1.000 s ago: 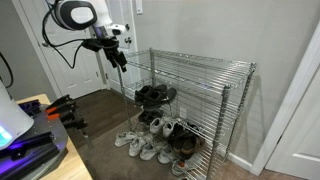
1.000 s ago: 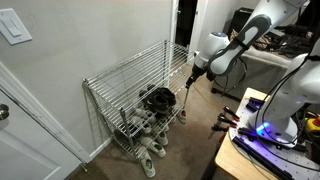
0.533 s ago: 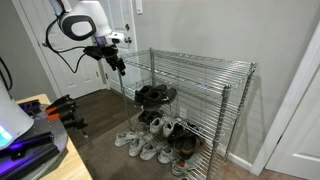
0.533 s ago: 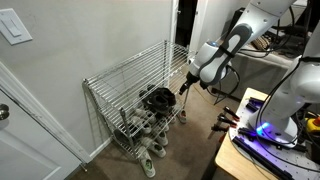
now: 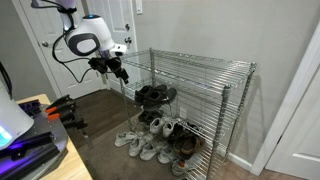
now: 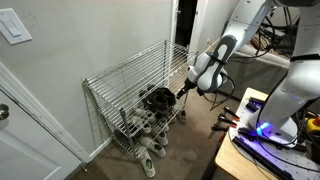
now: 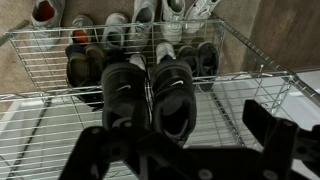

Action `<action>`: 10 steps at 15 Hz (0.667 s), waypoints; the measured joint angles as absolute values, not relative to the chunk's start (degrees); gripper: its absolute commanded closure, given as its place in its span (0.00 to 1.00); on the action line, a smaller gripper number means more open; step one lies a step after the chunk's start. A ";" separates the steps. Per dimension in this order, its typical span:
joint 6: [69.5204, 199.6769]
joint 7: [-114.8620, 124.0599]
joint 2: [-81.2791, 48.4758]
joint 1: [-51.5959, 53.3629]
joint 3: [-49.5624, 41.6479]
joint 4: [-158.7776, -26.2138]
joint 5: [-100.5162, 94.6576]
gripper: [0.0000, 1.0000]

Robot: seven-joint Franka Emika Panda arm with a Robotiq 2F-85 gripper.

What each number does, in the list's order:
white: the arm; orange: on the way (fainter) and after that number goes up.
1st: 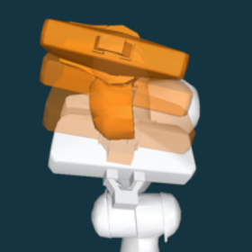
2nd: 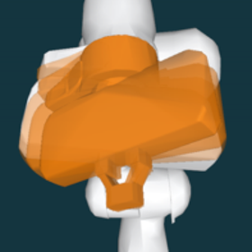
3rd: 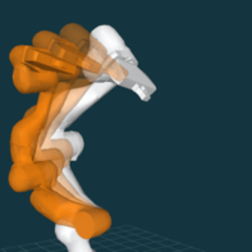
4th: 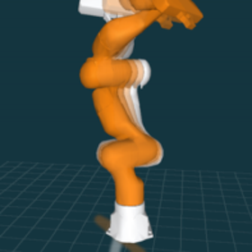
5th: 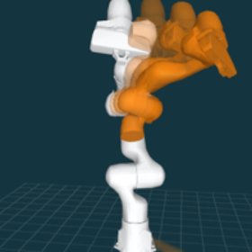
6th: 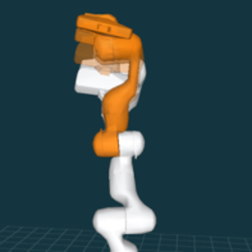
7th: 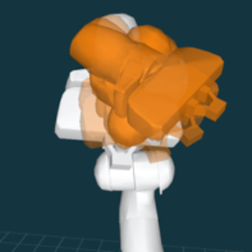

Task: Move the black shoes to the rack above them

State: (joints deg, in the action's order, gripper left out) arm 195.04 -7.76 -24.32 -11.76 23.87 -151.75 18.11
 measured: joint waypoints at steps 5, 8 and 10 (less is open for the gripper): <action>198.24 -2.64 -29.49 -12.08 16.18 -149.42 3.05 0.00; 198.09 -2.35 -30.40 -11.50 14.46 -147.72 1.03 0.00; 198.09 -2.35 -30.55 -11.12 14.28 -147.59 0.99 0.00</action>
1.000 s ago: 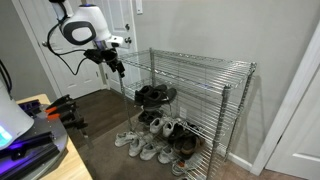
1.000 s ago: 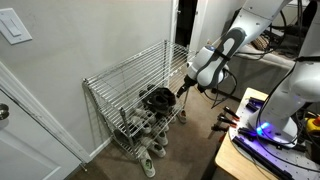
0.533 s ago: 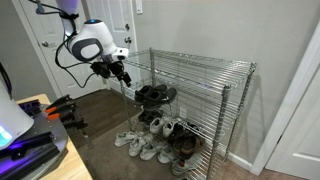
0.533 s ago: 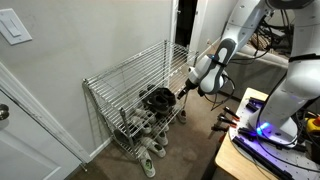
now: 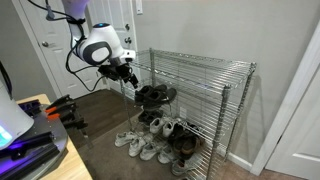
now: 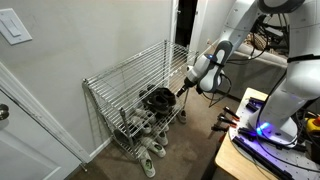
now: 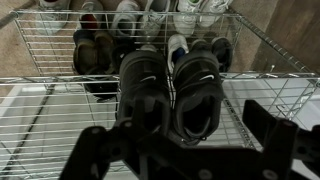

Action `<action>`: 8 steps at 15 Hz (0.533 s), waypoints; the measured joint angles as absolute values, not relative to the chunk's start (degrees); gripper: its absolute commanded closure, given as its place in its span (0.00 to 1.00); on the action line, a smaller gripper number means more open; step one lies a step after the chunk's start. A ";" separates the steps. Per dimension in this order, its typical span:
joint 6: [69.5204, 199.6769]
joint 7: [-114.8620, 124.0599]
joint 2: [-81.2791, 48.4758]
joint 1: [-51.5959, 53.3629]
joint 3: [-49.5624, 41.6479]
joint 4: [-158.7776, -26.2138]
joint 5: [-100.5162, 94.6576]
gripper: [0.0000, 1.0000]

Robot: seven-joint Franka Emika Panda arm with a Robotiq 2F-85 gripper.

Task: Move the black shoes to the rack above them

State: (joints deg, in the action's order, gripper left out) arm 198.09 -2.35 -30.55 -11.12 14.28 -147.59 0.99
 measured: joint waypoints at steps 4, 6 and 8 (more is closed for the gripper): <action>198.09 -2.33 -30.57 -10.91 14.19 -147.59 0.98 0.00; 198.09 -2.05 -30.59 -10.24 13.34 -147.24 0.54 0.00; 198.03 -1.68 -31.31 -8.01 11.62 -145.14 0.54 0.00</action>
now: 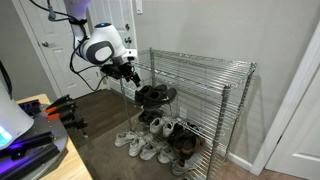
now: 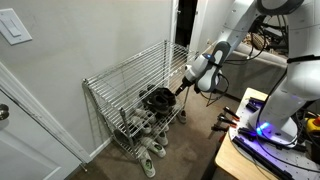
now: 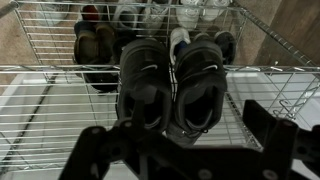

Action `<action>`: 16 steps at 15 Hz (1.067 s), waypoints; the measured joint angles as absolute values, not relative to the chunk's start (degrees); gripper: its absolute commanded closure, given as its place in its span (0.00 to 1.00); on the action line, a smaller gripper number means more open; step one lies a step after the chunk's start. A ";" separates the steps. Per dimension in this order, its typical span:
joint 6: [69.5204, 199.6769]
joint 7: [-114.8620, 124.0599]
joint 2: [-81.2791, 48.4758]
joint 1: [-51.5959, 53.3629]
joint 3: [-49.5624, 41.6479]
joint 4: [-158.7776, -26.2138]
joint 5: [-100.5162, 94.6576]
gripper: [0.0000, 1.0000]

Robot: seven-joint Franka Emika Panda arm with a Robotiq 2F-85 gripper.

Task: Move the black shoes to the rack above them

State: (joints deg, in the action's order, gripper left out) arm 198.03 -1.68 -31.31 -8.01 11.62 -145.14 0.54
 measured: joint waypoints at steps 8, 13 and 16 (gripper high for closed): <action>197.82 1.16 -42.78 1.47 4.50 -132.25 1.73 0.00; 197.82 1.54 -46.24 1.59 3.71 -127.35 1.75 0.00; 197.82 1.54 -48.14 1.62 3.76 -126.25 1.75 0.00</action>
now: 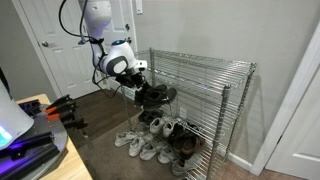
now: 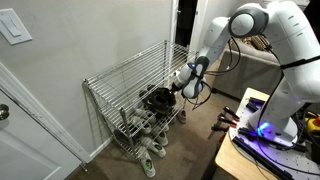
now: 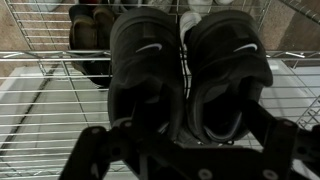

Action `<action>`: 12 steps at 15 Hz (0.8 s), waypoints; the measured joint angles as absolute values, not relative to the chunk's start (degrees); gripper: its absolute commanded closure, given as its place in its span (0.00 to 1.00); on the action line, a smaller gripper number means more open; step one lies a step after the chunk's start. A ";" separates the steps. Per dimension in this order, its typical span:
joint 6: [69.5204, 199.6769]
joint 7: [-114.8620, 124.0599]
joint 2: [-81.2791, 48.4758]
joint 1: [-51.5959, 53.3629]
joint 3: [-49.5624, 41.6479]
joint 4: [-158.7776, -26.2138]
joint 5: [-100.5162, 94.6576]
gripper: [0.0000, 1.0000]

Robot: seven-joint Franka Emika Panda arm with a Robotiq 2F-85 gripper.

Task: Move the black shoes to the rack above them

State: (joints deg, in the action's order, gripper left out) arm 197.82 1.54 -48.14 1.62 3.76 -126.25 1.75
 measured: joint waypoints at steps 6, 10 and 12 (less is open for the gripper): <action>197.82 1.54 -51.07 1.62 4.23 -124.39 1.74 0.00; 197.82 1.54 -52.71 1.62 5.30 -122.74 1.71 0.00; 197.82 1.54 -53.32 1.62 5.60 -121.71 1.69 0.00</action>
State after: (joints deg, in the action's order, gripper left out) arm 197.82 1.54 -53.32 1.62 5.60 -121.71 1.69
